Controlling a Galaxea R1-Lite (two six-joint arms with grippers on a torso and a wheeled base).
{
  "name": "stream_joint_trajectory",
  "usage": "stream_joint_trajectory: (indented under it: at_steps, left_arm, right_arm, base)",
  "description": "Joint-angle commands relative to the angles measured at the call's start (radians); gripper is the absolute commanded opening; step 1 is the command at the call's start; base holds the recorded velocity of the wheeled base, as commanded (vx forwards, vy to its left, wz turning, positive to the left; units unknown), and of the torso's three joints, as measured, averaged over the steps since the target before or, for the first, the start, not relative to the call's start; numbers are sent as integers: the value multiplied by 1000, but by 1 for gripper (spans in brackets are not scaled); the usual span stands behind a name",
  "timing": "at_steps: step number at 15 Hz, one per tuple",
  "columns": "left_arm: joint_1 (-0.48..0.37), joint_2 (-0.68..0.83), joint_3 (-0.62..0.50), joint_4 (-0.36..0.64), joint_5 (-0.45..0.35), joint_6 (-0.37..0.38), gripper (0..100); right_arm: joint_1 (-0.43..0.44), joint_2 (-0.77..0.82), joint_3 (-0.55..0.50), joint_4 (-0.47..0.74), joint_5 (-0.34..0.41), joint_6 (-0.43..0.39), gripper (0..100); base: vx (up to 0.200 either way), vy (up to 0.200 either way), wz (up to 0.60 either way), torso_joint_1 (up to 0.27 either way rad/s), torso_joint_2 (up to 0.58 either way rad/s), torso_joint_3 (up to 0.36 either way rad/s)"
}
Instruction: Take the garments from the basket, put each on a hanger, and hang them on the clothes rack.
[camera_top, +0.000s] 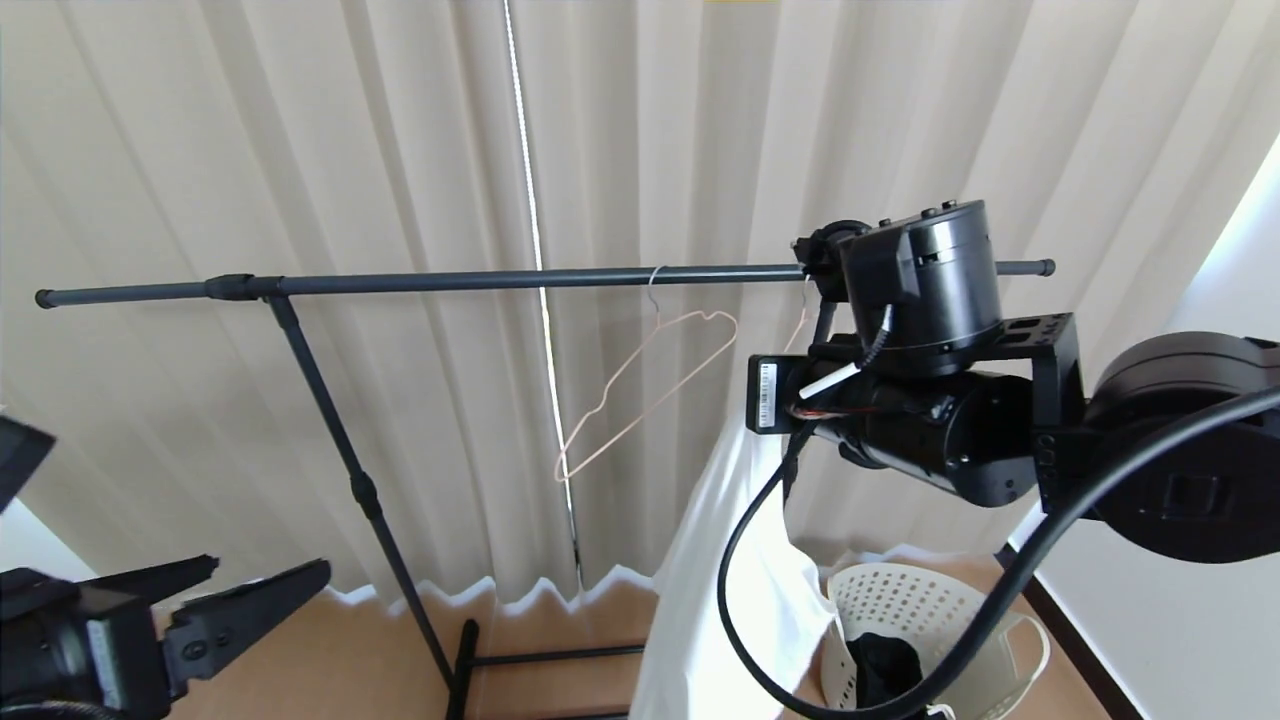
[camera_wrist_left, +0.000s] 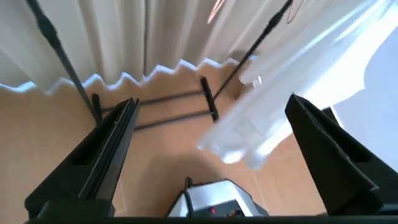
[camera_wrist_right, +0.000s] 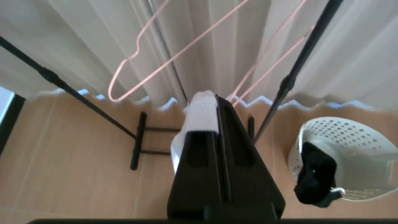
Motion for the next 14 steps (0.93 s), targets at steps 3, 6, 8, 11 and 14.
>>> stream_joint_trajectory:
  at_steps: [3,6,8,11,14]
  left_arm:
    - [-166,226,-69,-7,44,-44,100]
    - [-179,348,-85,-58,43,-124,100]
    - [-222,466,-111,-144,44,-142,100]
    - [-314,592,-171,-283,113,-167,100]
    - [-369,668,-275,-290,190,-196,100]
  right_arm:
    - [55,51,-31,-44,-27,11,0]
    - [96,103,-57,-47,-28,23,0]
    - [96,169,-134,-54,-37,26,0]
    - [98,262,-261,-53,-119,70,0]
    - [105,265,-271,-62,-186,72,0]
  base:
    - [0,0,0,0,0,0]
    - [0,0,0,0,0,0]
    - [0,0,0,0,0,0]
    - [0,0,0,0,0,0]
    - [0,0,0,0,0,0]
